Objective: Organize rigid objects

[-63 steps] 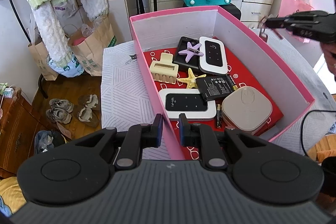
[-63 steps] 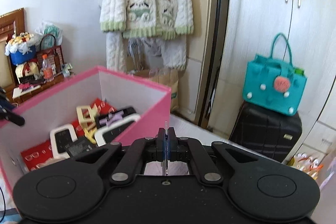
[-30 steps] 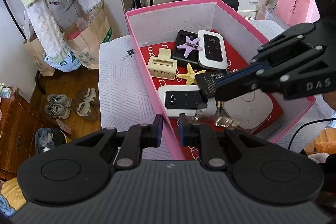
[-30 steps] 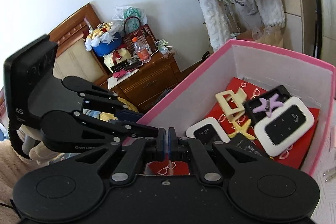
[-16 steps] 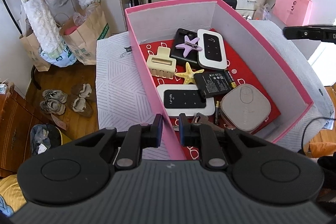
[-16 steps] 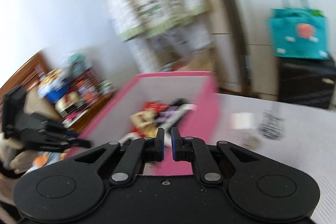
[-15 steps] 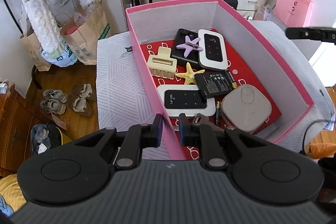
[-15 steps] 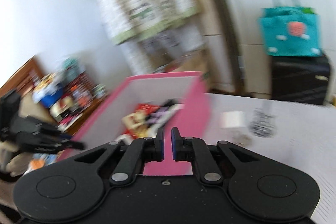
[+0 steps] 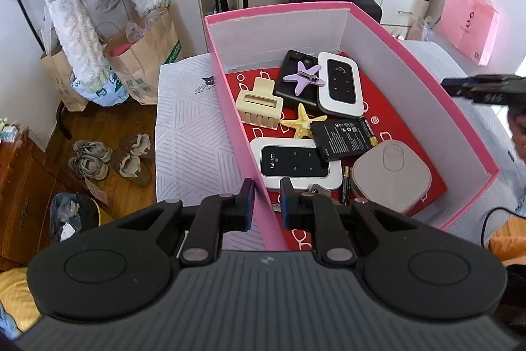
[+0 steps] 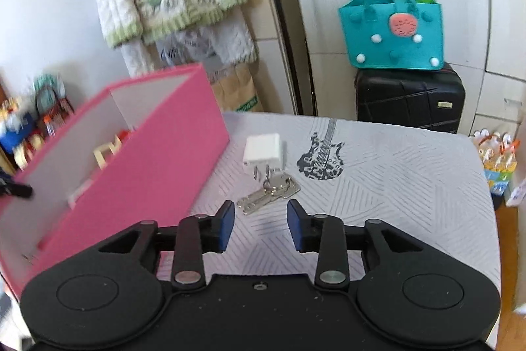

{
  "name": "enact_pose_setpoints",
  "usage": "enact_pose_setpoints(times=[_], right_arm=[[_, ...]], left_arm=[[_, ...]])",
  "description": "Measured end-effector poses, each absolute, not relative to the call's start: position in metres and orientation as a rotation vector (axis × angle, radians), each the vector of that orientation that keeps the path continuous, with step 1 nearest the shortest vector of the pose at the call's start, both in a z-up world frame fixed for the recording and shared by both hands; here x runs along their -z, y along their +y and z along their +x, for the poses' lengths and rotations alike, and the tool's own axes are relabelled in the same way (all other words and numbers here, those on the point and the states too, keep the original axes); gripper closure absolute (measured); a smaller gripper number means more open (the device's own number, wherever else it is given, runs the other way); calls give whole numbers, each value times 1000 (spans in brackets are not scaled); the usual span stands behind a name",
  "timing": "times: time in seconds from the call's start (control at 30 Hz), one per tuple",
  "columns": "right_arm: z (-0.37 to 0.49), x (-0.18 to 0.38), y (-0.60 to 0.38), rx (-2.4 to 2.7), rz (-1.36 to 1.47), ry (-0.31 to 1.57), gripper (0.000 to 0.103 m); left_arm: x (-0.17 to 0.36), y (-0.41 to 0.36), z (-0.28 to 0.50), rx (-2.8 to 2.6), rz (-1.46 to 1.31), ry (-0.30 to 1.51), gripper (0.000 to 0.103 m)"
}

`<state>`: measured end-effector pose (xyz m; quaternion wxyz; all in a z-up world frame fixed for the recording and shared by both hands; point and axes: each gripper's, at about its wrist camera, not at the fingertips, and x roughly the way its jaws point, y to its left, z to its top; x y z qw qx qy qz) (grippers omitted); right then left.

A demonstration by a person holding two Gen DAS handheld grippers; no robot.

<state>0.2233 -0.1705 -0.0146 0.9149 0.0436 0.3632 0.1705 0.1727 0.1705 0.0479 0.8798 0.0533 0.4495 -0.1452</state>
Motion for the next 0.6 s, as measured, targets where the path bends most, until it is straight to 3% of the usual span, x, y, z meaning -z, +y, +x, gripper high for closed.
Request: enact_pose_setpoints(times=[0.33,0.47,0.53,0.57,0.6], right_arm=[[263,37,-140,-387,-283,718,62],[269,38,-143,-445,-309,684,62],[271,36,-147,-454,-283,690,72],[271,35,-151,-463,-248,692,89],[270,35,-154,-461,-214,698,94]], left_arm=[[-47,173,176,284,63,943,89],[-48,174,177,276,49,948,89],[-47,173,177,273,49,951,89],[-47,173,177,274,49,952,89],[-47,173,178,273,49,953,89]])
